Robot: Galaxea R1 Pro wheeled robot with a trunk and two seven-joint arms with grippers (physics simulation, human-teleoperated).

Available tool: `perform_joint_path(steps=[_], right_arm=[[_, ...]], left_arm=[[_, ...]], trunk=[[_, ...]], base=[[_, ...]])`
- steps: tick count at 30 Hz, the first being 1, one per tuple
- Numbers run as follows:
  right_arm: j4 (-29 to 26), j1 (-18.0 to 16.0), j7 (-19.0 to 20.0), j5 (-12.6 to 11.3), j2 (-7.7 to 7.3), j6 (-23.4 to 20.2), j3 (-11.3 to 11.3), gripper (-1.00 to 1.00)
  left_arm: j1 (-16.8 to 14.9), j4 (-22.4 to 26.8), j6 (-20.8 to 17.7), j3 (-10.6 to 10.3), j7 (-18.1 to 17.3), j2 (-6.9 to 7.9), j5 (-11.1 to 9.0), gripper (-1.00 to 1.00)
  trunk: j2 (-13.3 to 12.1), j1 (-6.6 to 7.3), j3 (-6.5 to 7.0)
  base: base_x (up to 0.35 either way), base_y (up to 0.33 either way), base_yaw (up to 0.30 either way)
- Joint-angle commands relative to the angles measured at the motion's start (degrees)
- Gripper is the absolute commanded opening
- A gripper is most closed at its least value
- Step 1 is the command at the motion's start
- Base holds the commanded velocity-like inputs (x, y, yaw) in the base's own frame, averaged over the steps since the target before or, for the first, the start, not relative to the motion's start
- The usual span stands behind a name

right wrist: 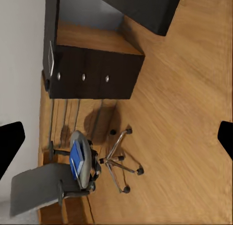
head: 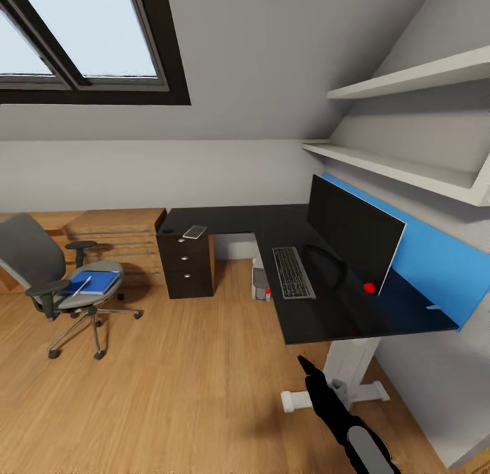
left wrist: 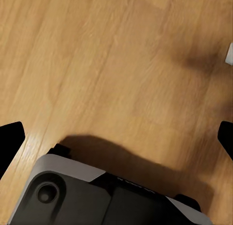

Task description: In the bedroom, organize the workspace by keeping the computer under the desk, ensuring the monitor is on the desk, placing the keyboard on the desk next to the monitor, placing the mouse on the desk next to the keyboard, moving the folder from the swivel chair onto the desk next to the mouse, stacking the notebook on top of the folder with the pen on top of the notebook, and positioning the swivel chair next to the desk.

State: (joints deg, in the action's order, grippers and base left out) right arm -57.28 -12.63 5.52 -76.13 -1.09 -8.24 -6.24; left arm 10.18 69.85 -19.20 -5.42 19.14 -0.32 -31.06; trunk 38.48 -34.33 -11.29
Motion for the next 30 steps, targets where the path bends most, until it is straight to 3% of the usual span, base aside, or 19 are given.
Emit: perform_joint_path(steps=[1, 3, 5, 9, 10, 12, 14, 18, 21, 23, 27, 30], right_arm=[[0.87, -0.03, 0.06, 1.53, 0.01, 1.38, -1.96, 1.0], [2.88, -0.03, 0.0, 3.86, 0.05, 3.02, -3.88, 1.0], [9.72, -0.03, -0.22, 9.61, 0.16, 7.86, -7.04, 1.0], [15.96, -0.03, -0.29, 16.06, 0.29, 13.95, -8.62, 1.0], [17.93, -0.03, -0.31, 19.08, 0.32, 16.68, -9.06, 1.0], [20.13, -0.03, -0.35, 22.86, 0.36, 19.85, -9.44, 1.0], [22.58, -0.03, -0.35, 25.27, 0.34, 22.06, -9.65, 1.0], [27.83, -0.03, -0.38, 26.88, 0.55, 25.42, -9.78, 1.0], [31.39, -0.03, -0.12, 27.39, 2.3, 29.08, -9.82, 1.0], [33.44, -0.03, 0.01, 27.68, 4.32, 32.51, -9.76, 1.0], [35.84, -0.03, 0.14, 27.89, 5.65, 34.75, -10.04, 1.0], [38.81, -0.03, 0.14, 28.83, 6.44, 35.29, -12.21, 1.0]], left_arm=[[0.01, 0.35, -0.14, -0.06, 0.46, 0.07, -0.57, 1.0], [0.01, 0.51, -0.14, -0.08, 0.46, 0.13, -0.57, 1.0], [0.01, 0.58, -0.14, -0.1, 0.46, 0.19, -0.58, 1.0], [0.02, 0.35, -0.12, -0.18, 0.51, 0.17, -0.54, 1.0], [0.02, 0.05, -0.11, -0.19, 0.52, 0.19, -0.56, 1.0], [0.02, -0.8, 0.07, -0.19, 0.53, 0.21, -0.57, 1.0], [0.02, -2.05, 0.74, -0.14, 0.54, 0.22, -0.54, 1.0], [0.02, -4.49, 4.01, -0.14, 0.5, 0.23, -0.51, 1.0], [0.02, -5.97, 7.89, -0.22, 0.51, 0.23, -0.29, 1.0], [0.02, -6.92, 10.7, -0.26, 0.53, 0.18, 0.72, 1.0], [0.0, -7.71, 12.25, -0.26, 0.65, 0.13, 2.89, 1.0], [0.01, -9.37, 12.67, -0.28, 0.73, 0.11, 3.8, 1.0]], trunk=[[0.07, -0.01, -0.08], [0.07, -0.01, -0.08], [0.07, -0.01, -0.08], [0.07, -0.01, -0.08], [0.07, -0.01, -0.08], [0.07, -0.01, -0.08], [-0.33, 0.21, 0.1], [-1.93, 1.09, 0.82], [-3.14, 1.75, 1.36], [-3.94, 2.19, 1.72], [-5.54, 3.07, 2.44], [-6.75, 3.73, 2.97]], base=[[-0.112, 0.0, 0.0], [-0.128, 0.0, 0.0], [-0.115, 0.0, 0.0], [-0.056, 0.0, 0.0], [-0.025, 0.0, 0.0], [-0.016, 0.0, 0.0], [-0.008, 0.0, 0.0], [-0.003, 0.0, 0.0], [-0.001, 0.0, 0.0], [0.0, 0.0, 0.0], [0.0, 0.0, 0.0], [0.0, 0.0, 0.0]])
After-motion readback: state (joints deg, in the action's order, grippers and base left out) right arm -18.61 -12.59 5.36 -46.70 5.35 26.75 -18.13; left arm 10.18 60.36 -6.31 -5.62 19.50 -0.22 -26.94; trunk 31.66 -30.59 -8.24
